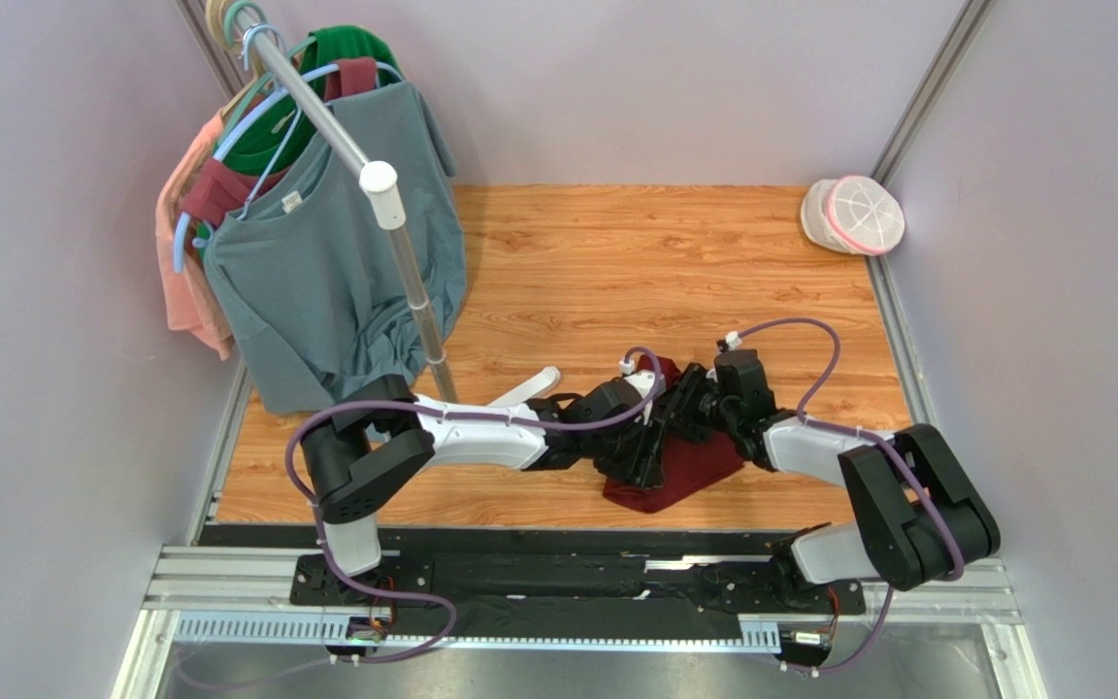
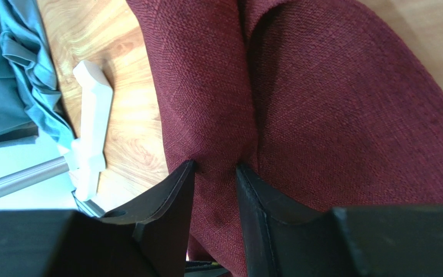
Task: Fold the napkin, place the utensils inside, and roll it up
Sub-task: Roll the napkin with the utensil
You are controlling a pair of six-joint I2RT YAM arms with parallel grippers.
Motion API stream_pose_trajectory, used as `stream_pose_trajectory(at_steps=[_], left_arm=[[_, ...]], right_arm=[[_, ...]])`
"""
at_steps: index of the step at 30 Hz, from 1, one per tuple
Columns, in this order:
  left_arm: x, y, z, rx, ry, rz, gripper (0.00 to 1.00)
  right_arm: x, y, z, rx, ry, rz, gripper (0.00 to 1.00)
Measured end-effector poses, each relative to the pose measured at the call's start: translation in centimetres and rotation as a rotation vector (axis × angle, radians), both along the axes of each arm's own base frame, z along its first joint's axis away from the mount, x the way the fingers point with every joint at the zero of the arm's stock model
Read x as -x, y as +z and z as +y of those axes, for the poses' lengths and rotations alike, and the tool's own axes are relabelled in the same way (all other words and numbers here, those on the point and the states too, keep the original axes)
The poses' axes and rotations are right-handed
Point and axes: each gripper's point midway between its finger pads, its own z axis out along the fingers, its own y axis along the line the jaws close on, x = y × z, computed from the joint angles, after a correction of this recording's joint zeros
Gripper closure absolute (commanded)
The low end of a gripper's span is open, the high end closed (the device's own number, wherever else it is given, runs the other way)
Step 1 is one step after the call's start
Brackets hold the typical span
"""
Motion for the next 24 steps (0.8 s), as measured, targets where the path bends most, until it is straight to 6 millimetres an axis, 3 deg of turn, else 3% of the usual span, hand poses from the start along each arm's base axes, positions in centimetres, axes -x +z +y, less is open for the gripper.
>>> stream_pose_trajectory(at_steps=[5, 11, 13, 15, 20, 24], left_arm=[[-0.5, 0.8, 1.0, -0.054, 0.018, -0.052, 0.34], [-1.4, 4.1, 3.4, -0.042, 0.093, -0.122, 0.34], [-1.4, 4.4, 4.7, -0.036, 0.124, -0.126, 0.35], [-1.4, 3.7, 6.1, -0.040, 0.152, -0.112, 0.36], [-1.4, 0.0, 8.8, -0.059, 0.226, -0.014, 0.37], [-2.0, -0.3, 7.9, 0.017, 0.270, 0.040, 0.37]], right_arm=[[-0.6, -0.1, 0.5, -0.023, 0.003, -0.013, 0.61], [-1.0, -0.1, 0.8, -0.038, 0.003, -0.026, 0.61], [-1.1, -0.1, 0.8, -0.039, 0.004, -0.028, 0.61], [-1.2, 0.0, 0.8, -0.040, 0.005, -0.029, 0.61], [-1.2, 0.0, 0.9, -0.040, 0.006, -0.029, 0.61], [-1.2, 0.0, 0.9, -0.040, 0.006, -0.027, 0.61]])
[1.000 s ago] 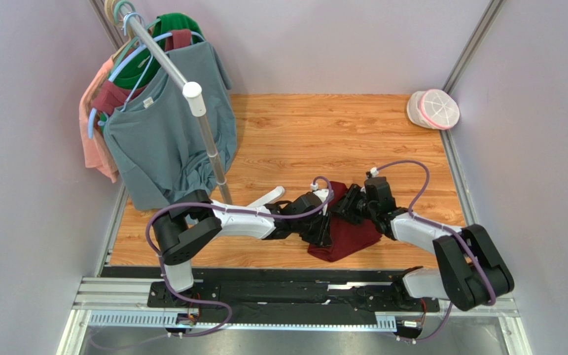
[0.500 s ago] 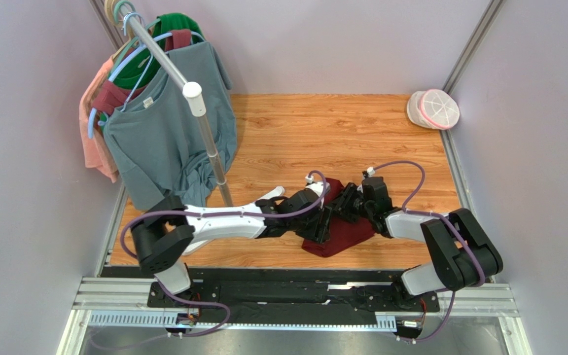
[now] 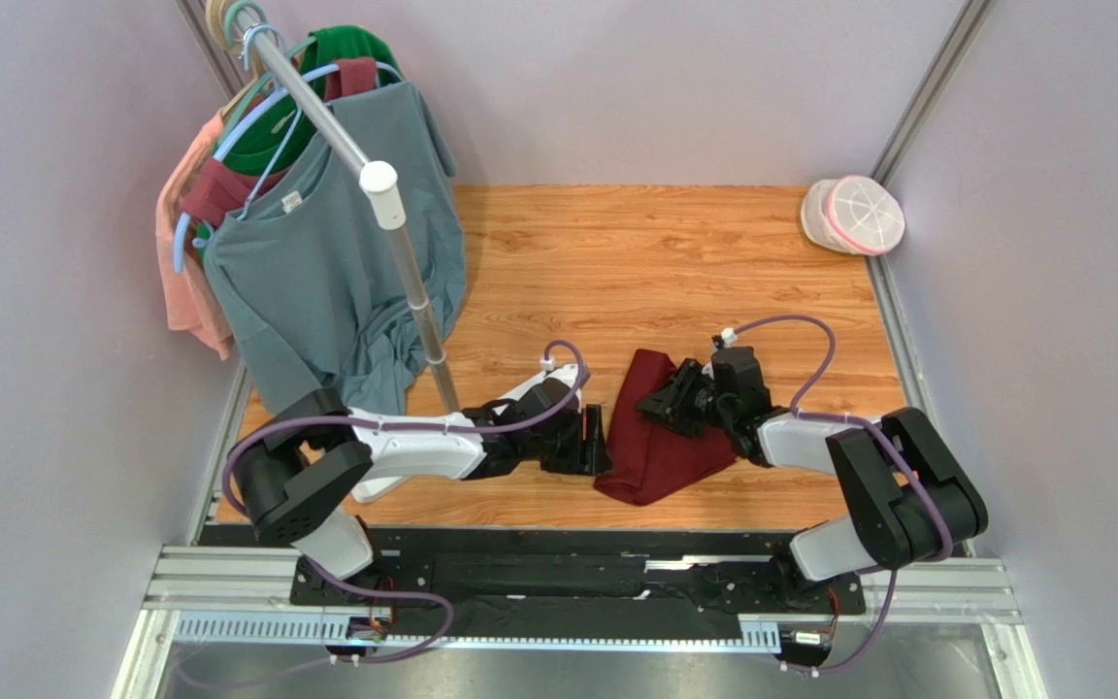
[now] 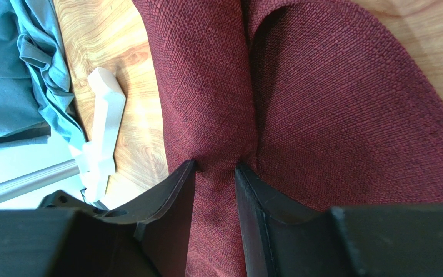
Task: Fold the napkin, place the utensils inside, and roll it up
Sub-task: Roll the napkin with the utensil
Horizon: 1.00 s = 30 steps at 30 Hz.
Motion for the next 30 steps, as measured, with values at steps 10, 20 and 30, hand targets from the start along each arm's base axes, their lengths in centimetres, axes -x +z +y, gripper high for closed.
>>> stream_pose_trajectory(at_steps=[10, 20, 30], left_arm=[[0.2, 0.0, -3.0, 0.240, 0.096, 0.138, 0.42], [0.8, -1.0, -3.8, 0.293, 0.131, 0.243, 0.64], [1.0, -1.5, -4.5, 0.296, 0.132, 0.284, 0.79]], right_arm=[[0.0, 0.0, 0.0, 0.001, -0.001, 0.000, 0.61], [-0.1, 0.0, -0.1, 0.006, -0.003, -0.003, 0.61], [0.1, 0.4, -0.4, 0.027, 0.002, -0.018, 0.53]])
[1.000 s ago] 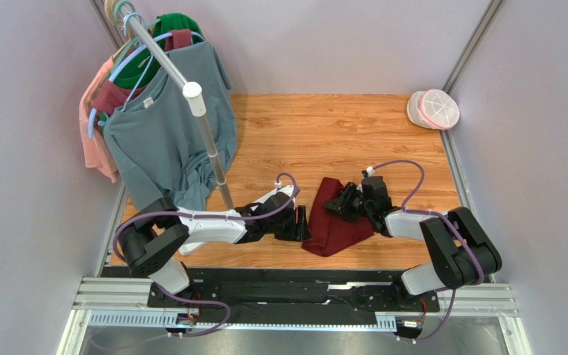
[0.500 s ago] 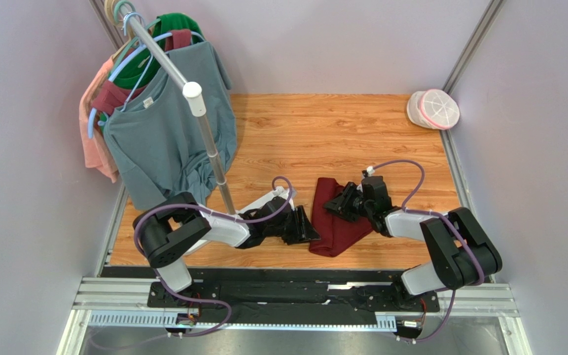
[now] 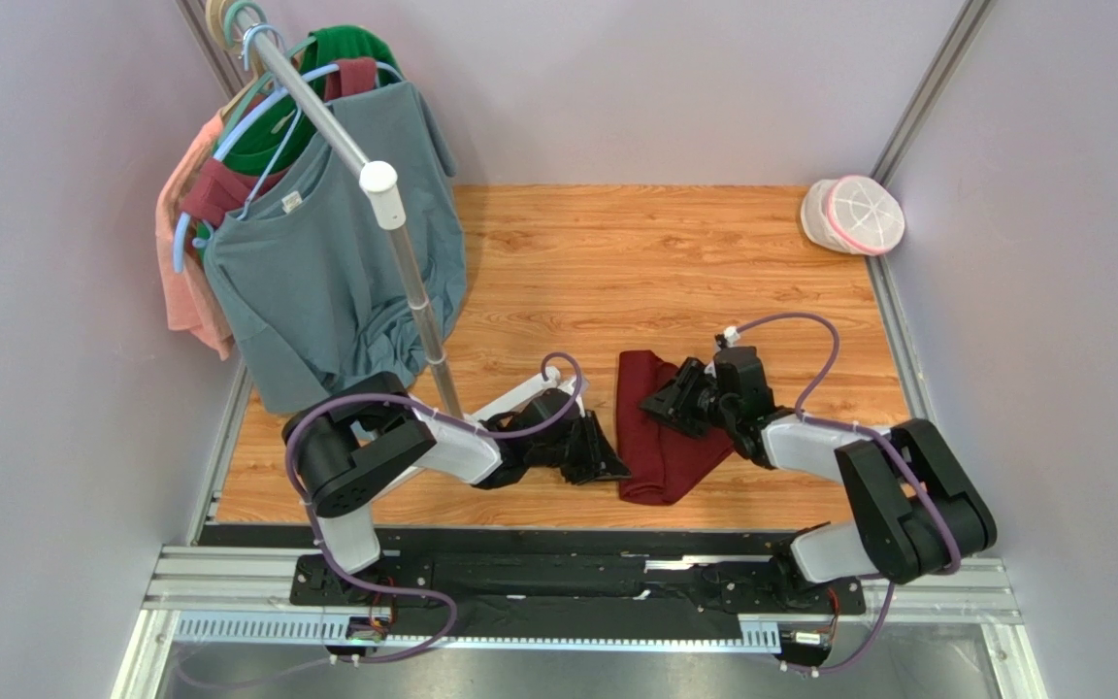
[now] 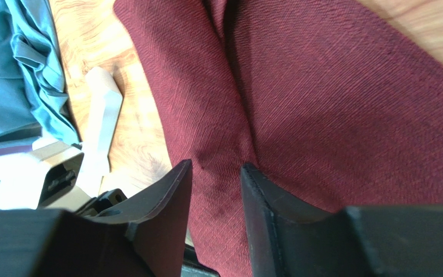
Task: Fold the napkin, place the utensils inside, and roll it up
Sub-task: Roll the napkin with the utensil
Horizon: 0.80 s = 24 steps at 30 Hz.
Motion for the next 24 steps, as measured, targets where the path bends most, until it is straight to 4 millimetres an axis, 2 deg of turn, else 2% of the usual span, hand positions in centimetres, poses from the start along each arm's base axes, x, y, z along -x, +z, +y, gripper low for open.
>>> stream_pose_trajectory(at_steps=[4, 10, 13, 15, 20, 24], left_arm=[[-0.1, 0.0, -0.6, 0.001, -0.011, -0.003, 0.79], [-0.1, 0.1, -0.9, -0.005, -0.021, -0.007, 0.75], [-0.1, 0.1, -1.0, -0.009, -0.026, -0.011, 0.73], [-0.1, 0.1, -1.1, -0.012, -0.031, -0.014, 0.71], [-0.1, 0.2, -1.1, -0.015, -0.038, -0.022, 0.69], [-0.1, 0.2, -1.2, -0.018, -0.039, -0.030, 0.68]], right_arm=[[0.6, 1.3, -0.5, 0.100, 0.026, -0.043, 0.49], [0.0, 7.1, 0.9, 0.276, 0.104, -0.225, 0.48], [-0.2, 8.2, 1.7, 0.368, 0.141, -0.254, 0.47], [-0.2, 7.5, 2.1, 0.431, 0.166, -0.239, 0.46], [1.3, 3.2, 2.3, 0.612, 0.250, -0.131, 0.46], [2.3, 1.0, 2.4, 0.694, 0.299, -0.080, 0.45]])
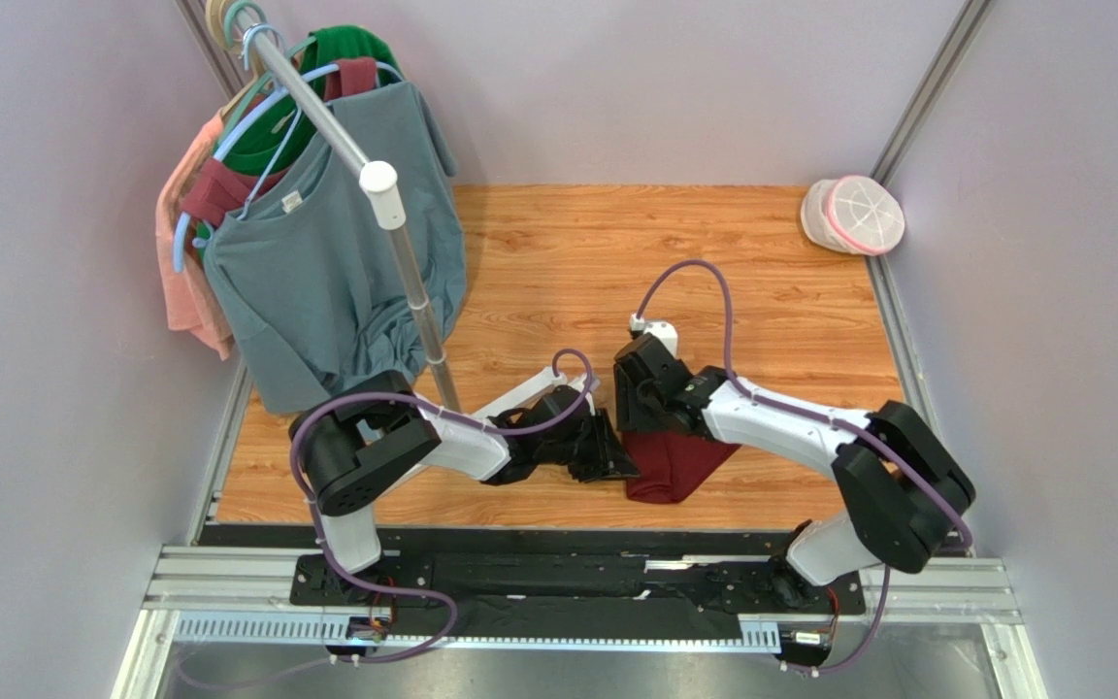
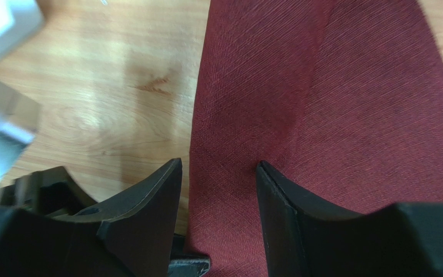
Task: Fold the napkin, place the utensils inside, and roll it up
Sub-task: Roll the napkin with the utensil
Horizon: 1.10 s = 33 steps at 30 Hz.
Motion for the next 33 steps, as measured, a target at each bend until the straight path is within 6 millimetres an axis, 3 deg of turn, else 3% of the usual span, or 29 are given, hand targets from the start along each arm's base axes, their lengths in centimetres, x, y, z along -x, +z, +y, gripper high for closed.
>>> stream_pose_trajectory(at_steps=[6, 9, 12, 13, 15, 19, 28, 33], left_arm=[[0.0, 0.0, 0.1, -0.010, 0.002, 0.000, 0.66], [0.0, 0.1, 0.0, -0.011, -0.004, -0.011, 0.57], [0.0, 0.6, 0.0, -0.010, -0.009, -0.031, 0.46], [0.0, 0.9, 0.2, -0.014, -0.010, -0.044, 0.42], [-0.1, 1.2, 0.8, -0.039, -0.007, -0.063, 0.40], [0.1, 1.9, 2.6, -0.094, -0.008, -0.099, 0.38], [0.6, 5.7, 5.5, -0.113, -0.018, -0.201, 0.36], [-0.8, 5.7, 6.9, -0.145, 0.019, -0.231, 0.36]], right_arm=[[-0.2, -1.3, -0.4, 0.102, 0.003, 0.010, 0.46], [-0.4, -2.1, -0.6, 0.140, -0.005, 0.016, 0.47], [-0.5, -2.2, -0.4, 0.153, -0.004, 0.009, 0.57], [-0.6, -2.2, -0.5, 0.154, -0.005, 0.007, 0.65], [-0.9, -2.3, -0.4, 0.138, -0.012, 0.000, 0.73], [-1.6, -2.1, 0.4, 0.020, -0.026, -0.014, 0.87], [-1.8, -1.3, 3.4, -0.439, 0.036, 0.034, 0.93], [-0.5, -1.1, 5.3, -0.611, 0.122, 0.104, 0.95]])
